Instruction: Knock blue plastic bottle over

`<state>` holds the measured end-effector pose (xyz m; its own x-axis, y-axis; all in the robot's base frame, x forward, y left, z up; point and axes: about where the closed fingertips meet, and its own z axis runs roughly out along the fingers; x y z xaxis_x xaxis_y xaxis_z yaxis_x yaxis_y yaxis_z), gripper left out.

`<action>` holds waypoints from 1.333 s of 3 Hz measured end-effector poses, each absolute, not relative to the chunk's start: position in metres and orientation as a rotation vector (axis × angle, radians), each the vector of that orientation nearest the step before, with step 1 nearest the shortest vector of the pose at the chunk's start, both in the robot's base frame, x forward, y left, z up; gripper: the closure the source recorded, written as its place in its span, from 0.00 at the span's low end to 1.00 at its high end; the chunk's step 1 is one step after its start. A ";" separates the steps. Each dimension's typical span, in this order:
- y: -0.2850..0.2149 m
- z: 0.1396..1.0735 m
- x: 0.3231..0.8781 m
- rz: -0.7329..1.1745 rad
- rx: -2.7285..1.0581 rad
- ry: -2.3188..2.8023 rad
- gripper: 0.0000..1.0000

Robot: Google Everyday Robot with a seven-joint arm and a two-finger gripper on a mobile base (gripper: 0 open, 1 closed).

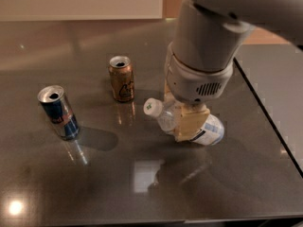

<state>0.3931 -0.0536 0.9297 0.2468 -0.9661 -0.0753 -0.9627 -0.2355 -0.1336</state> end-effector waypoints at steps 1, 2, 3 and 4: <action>-0.052 0.920 0.402 -0.076 -2.380 1.849 1.00; -0.040 0.896 0.421 -0.144 -2.440 1.829 0.73; -0.035 0.885 0.425 -0.164 -2.468 1.814 0.50; -0.032 0.874 0.427 -0.175 -2.492 1.797 0.26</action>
Offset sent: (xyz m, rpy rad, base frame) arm 0.0339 0.0216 -0.0709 -0.1613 -0.0044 0.0875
